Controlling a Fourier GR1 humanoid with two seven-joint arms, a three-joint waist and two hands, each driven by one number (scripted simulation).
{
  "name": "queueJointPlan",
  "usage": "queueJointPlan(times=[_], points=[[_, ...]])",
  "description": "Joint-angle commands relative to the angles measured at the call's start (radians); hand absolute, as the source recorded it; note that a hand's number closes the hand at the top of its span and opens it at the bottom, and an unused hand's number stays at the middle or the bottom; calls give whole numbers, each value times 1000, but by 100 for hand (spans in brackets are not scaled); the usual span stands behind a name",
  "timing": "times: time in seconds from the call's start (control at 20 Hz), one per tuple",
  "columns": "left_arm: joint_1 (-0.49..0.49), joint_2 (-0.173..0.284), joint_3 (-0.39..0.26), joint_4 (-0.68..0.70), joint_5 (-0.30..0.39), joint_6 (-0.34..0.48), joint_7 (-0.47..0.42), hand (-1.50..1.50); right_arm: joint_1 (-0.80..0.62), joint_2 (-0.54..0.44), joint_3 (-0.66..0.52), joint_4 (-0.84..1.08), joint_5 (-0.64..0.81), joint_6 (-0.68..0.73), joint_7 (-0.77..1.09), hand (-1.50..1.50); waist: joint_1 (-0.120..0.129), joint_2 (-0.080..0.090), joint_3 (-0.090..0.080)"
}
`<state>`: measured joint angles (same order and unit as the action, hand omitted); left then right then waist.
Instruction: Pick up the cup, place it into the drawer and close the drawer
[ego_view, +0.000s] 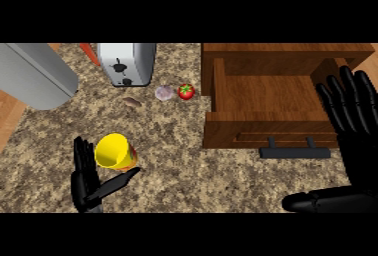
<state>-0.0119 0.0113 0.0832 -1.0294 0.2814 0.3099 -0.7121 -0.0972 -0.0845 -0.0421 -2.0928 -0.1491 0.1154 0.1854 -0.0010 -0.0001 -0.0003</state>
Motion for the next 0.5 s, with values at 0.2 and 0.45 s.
queueJointPlan(times=[0.2,0.45], points=[[-117,26,47,135,16,-53,-27,-150,-39,-20,-32,-31,-33,-7,71,-150,-1,0,0],[-171,9,95,295,49,-114,-163,-150,6,-4,4,-51,1,-9,58,-150,-3,0,0]])
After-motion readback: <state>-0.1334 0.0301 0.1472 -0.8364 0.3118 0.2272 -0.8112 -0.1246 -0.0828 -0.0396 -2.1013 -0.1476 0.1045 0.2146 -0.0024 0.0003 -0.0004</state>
